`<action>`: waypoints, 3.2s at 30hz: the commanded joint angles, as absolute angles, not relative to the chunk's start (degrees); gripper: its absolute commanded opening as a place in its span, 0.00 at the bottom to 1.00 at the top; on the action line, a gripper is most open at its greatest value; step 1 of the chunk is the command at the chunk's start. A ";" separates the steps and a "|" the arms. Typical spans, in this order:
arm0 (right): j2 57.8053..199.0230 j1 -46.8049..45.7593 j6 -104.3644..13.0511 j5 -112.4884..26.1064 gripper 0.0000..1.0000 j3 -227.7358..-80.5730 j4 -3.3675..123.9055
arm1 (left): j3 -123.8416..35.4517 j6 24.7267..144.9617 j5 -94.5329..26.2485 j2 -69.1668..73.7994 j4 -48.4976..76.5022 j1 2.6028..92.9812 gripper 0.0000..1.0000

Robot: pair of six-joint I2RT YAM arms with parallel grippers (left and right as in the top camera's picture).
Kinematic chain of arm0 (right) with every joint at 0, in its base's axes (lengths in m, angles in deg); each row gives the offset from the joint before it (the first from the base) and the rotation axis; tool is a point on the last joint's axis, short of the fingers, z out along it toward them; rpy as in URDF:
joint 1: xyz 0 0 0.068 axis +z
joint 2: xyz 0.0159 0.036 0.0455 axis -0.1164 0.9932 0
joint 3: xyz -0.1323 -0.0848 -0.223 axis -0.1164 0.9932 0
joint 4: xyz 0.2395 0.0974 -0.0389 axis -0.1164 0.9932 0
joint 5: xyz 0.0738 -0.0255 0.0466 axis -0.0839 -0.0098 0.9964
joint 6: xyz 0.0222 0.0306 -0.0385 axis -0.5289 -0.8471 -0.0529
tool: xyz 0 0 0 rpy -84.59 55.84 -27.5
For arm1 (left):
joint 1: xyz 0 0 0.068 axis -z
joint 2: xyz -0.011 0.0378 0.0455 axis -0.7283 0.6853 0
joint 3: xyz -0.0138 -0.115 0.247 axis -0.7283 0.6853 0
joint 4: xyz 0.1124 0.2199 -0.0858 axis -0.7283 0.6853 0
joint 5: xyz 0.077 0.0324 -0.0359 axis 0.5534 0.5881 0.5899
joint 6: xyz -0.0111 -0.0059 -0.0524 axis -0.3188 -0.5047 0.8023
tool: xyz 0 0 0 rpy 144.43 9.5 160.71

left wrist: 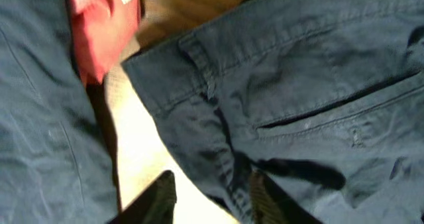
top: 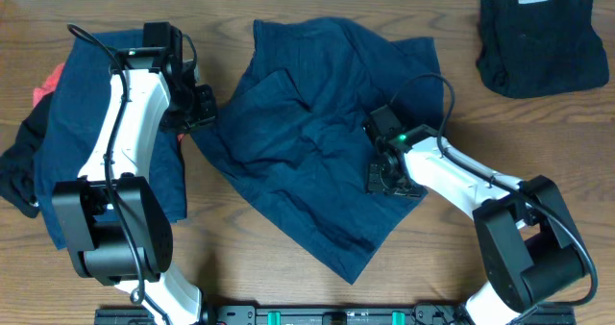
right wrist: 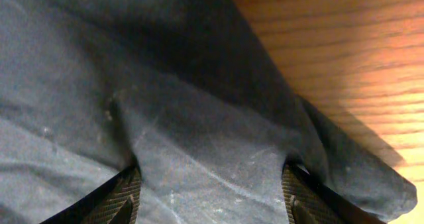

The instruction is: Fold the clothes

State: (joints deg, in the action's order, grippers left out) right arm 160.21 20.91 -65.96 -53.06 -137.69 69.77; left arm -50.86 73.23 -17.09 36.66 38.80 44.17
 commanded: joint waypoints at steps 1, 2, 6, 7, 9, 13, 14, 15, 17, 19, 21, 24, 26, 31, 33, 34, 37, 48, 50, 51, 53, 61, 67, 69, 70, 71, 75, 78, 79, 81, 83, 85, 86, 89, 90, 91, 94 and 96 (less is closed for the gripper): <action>160.88 18.53 -67.99 -58.26 0.67 -134.93 66.16 | -51.89 71.37 -17.44 35.35 39.80 43.91 0.42; 160.93 17.45 -67.97 -58.59 0.67 -134.67 64.74 | -51.89 71.09 -17.44 35.35 39.87 43.91 0.43; 161.89 12.71 -67.89 -59.05 0.66 -134.17 59.65 | -51.89 71.09 -17.47 35.35 39.76 43.91 0.45; 162.30 11.47 -67.86 -59.62 0.66 -134.14 58.73 | -51.89 71.09 -17.47 35.35 39.59 43.93 0.45; 163.37 8.76 -64.96 -60.62 0.67 -134.14 55.97 | -51.89 70.65 -17.49 35.35 39.00 43.93 0.45; 164.71 4.47 -57.13 -62.00 0.72 -134.14 48.91 | -51.89 70.43 -17.88 35.35 36.70 44.04 0.46; 164.93 3.38 -55.30 -62.72 0.73 -134.14 46.51 | -51.89 69.99 -18.56 35.35 35.83 44.22 0.46; 164.95 2.50 -53.61 -63.35 0.77 -134.14 44.48 | -51.89 69.38 -19.72 35.35 34.82 44.46 0.48; 164.95 0.60 -49.46 -63.42 0.82 -134.17 39.49 | -51.89 67.26 -23.39 35.35 32.13 45.31 0.50; 164.93 -0.71 -46.44 -62.17 0.88 -134.67 36.50 | -51.87 65.12 -26.49 35.44 28.68 46.69 0.54; 164.16 -1.85 -44.45 -58.44 0.88 -136.99 38.03 | -51.87 64.44 -27.10 35.55 24.99 48.46 0.60; 161.56 -2.46 -44.32 -52.75 0.86 -142.01 44.28 | -51.87 62.23 -27.10 36.07 19.35 51.52 0.66; 159.22 -2.30 -44.28 -50.94 0.88 -145.03 47.82 | -51.87 61.18 -27.10 36.86 16.44 53.27 0.67; 151.77 -1.58 -42.16 -46.81 0.94 -150.91 55.67 | -51.87 53.77 -28.24 39.18 14.47 56.85 0.69; 148.93 -1.10 -42.05 -44.93 0.95 -151.48 57.31 | -51.87 50.63 -28.20 40.21 14.34 57.51 0.70; 147.99 -0.86 -41.90 -44.49 0.95 -151.48 58.01 | -51.89 49.36 -28.18 40.82 14.17 57.57 0.71; 146.30 0.30 -41.53 -44.71 0.91 -151.48 60.52 | -51.87 47.06 -28.18 43.05 13.12 57.18 0.71; 146.41 2.81 -41.53 -48.86 0.83 -151.41 62.47 | -51.87 41.03 -34.25 50.52 6.78 56.81 0.73; 146.41 2.81 -41.55 -48.86 0.83 -151.41 62.66 | -51.87 40.03 -34.43 51.31 6.17 56.81 0.73; 146.41 2.81 -41.55 -48.86 0.83 -151.41 62.79 | -51.87 40.03 -34.43 51.61 5.73 56.81 0.73; 146.41 2.81 -41.53 -48.86 0.83 -151.41 62.95 | -51.89 40.03 -34.45 52.25 4.64 56.81 0.73; 146.41 2.81 -41.55 -49.43 0.79 -151.41 62.86 | -51.87 40.07 -38.36 55.35 2.10 56.81 0.49; 146.41 2.81 -41.55 -51.22 0.78 -151.41 62.64 | -51.91 42.39 -38.30 55.61 1.88 56.72 0.21; 146.41 2.81 -41.55 -51.20 0.79 -151.41 62.66 | -52.06 45.18 -38.30 55.48 1.97 56.52 0.14; 146.41 2.81 -41.53 -51.22 0.79 -151.41 62.71 | -52.06 46.37 -38.32 55.33 2.06 56.37 0.12; 146.41 2.81 -41.53 -51.25 0.79 -151.41 62.77 | -52.11 47.65 -38.30 55.16 2.36 56.11 0.11; 146.41 2.77 -43.58 -51.22 0.78 -151.41 62.84 | -52.11 52.11 -38.27 51.90 10.10 54.29 0.09; 146.41 2.79 -44.41 -50.92 0.78 -151.41 62.84 | -52.11 55.09 -38.25 48.38 17.86 52.28 0.06; 146.41 2.79 -44.39 -50.76 0.78 -151.41 62.84 | -52.11 55.74 -38.25 47.44 20.05 51.65 0.06; 146.41 2.79 -44.39 -50.79 0.77 -151.41 62.88 | -52.11 56.38 -38.25 45.74 24.22 50.49 0.06; 146.41 2.77 -44.39 -50.79 0.76 -151.41 62.86 | -52.11 56.94 -38.25 44.53 27.94 49.46 0.06; 146.41 2.77 -44.39 -50.79 0.76 -151.41 62.84 | -52.11 57.32 -38.25 44.07 29.31 48.83 0.06; 146.41 2.77 -44.39 -50.79 0.76 -151.41 62.79 | -52.11 57.18 -38.23 44.07 28.90 48.79 0.06; 146.41 2.77 -44.39 -50.79 0.76 -151.41 62.62 | -52.09 53.51 -38.30 44.36 25.79 49.11 0.06; 146.41 2.77 -44.39 -50.79 0.76 -151.41 62.62 | -52.09 52.62 -38.27 44.51 24.50 49.40 0.10; 146.41 2.77 -44.39 -50.79 0.76 -151.41 62.64 | -52.09 52.27 -38.25 44.88 22.32 49.79 0.21; 146.41 2.79 -44.41 -50.76 0.76 -151.41 62.84 | -52.09 52.07 -38.25 46.52 16.07 50.93 0.50; 146.41 2.79 -44.39 -50.76 0.76 -151.41 62.92 | -52.09 52.05 -38.23 47.83 12.31 51.63 0.58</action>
State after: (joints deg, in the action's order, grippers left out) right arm 146.26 2.29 -43.60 -50.61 -151.67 62.84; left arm -51.43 53.05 -37.88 45.25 14.58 50.62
